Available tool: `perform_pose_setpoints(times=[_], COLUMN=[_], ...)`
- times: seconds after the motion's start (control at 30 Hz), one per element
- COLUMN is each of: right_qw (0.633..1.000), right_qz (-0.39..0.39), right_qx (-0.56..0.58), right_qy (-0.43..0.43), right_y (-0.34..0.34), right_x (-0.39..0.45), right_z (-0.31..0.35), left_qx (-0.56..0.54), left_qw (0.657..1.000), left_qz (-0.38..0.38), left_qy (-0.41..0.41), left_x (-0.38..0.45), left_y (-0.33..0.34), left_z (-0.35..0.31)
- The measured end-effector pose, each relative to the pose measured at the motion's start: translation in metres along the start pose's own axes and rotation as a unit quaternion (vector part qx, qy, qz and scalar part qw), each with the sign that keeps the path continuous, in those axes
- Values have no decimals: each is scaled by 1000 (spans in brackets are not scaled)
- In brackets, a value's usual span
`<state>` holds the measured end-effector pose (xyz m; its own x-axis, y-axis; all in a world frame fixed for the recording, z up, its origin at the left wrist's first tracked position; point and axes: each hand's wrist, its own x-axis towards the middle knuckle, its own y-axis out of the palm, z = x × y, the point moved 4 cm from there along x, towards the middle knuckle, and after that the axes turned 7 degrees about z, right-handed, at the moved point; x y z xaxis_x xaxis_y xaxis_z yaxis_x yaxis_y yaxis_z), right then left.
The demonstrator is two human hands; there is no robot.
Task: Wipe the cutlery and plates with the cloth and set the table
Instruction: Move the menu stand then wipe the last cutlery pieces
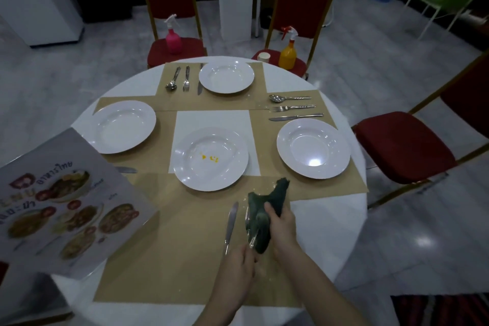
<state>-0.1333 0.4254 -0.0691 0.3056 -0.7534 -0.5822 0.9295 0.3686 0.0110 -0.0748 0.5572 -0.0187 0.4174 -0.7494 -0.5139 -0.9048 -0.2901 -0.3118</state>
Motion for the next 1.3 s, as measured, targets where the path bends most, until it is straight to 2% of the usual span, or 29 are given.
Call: perform_pose_setpoints(times=[0.07,0.1,0.23,0.43,0.47,0.57,0.63,0.83,1.0,1.1,1.23,1.3], right_qw=[999,1000,997,994,994,986,977,993,993,998,998,995], right_qz=[-38,-29,65,-23,-2,134,181,54,83,48,30,49], right_qx=[-5,1,29,95,102,92,102,95,80,31,54,89], right_qy=[-9,-8,12,41,45,43,45,48,28,9,-16,-7], right_y=[-14,-20,-21,-39,-39,-18,0,2,15,10,17,26], right_x=[10,14,10,6,4,-13,-21,-2,-2,5,4,-2], right_z=[11,15,18,12,12,11,5,13,8,17,28,21], left_qx=[-1,-11,-37,-15,-17,1,9,16,-7,-19,-18,-26], left_qw=[1000,1000,999,998,998,998,998,999,999,1000,999,999], left_qz=[12,13,-9,-55,-59,-51,-36,-15,-34,-16,-29,-38], left_qy=[-7,-10,1,27,31,45,43,31,14,7,3,11], left_x=[-8,-12,-14,-11,-8,2,9,0,5,2,7,10], left_y=[4,7,9,-7,-9,-7,-4,-3,-12,-9,-14,-20], left_z=[-1,-2,-6,-4,-5,-15,-20,-15,-19,-18,-24,-26])
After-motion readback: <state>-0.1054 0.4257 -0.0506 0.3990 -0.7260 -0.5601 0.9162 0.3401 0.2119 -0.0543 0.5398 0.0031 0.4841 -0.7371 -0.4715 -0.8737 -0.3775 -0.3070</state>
